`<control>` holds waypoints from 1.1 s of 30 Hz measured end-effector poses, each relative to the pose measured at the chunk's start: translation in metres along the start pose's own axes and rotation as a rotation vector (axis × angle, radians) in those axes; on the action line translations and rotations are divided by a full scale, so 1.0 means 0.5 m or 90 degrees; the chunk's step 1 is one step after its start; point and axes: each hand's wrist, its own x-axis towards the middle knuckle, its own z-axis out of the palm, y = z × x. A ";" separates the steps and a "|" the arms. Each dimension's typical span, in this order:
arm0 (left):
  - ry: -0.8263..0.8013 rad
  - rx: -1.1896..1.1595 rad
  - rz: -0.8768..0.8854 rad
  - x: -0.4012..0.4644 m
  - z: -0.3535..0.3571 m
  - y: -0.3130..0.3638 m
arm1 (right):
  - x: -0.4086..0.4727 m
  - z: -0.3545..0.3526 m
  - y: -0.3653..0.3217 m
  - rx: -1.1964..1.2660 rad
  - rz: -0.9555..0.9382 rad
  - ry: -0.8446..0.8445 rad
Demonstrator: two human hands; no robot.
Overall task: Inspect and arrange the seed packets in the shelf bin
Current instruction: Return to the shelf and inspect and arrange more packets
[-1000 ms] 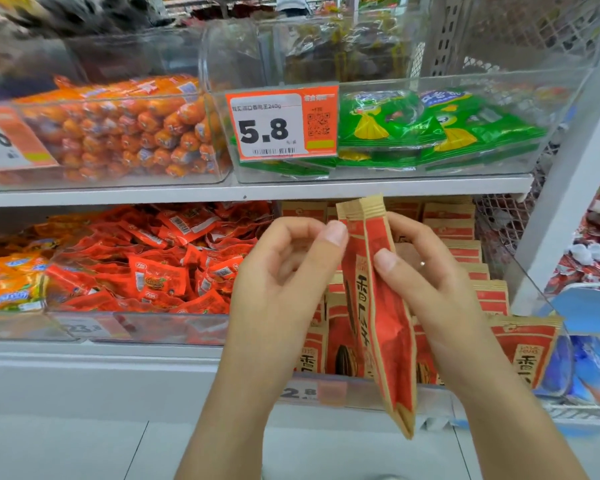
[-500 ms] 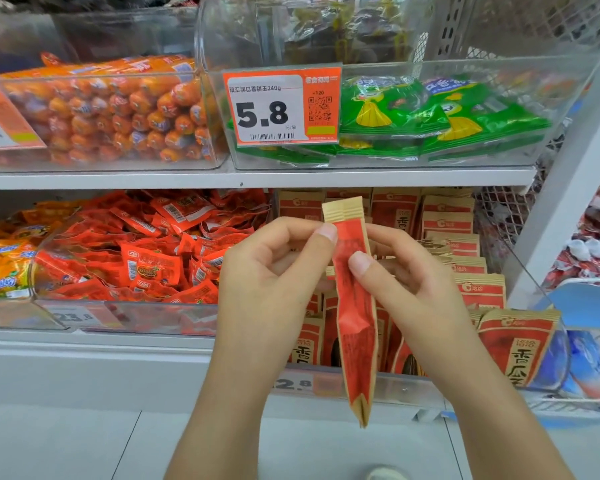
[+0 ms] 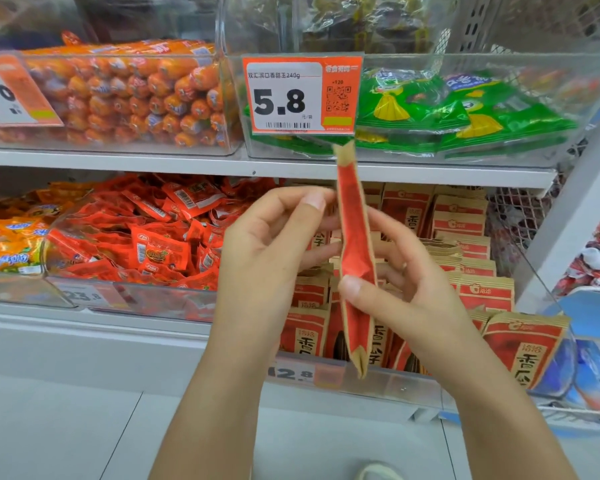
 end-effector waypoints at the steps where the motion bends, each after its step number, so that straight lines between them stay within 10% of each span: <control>1: -0.023 0.021 -0.015 0.000 -0.002 -0.001 | 0.002 -0.002 0.002 0.019 0.005 0.038; 9: -0.264 0.249 -0.099 -0.017 -0.009 -0.020 | 0.015 -0.038 0.001 0.177 0.030 0.282; 33: -0.217 0.239 -0.021 -0.007 -0.012 -0.031 | 0.017 -0.033 -0.003 0.205 -0.015 0.272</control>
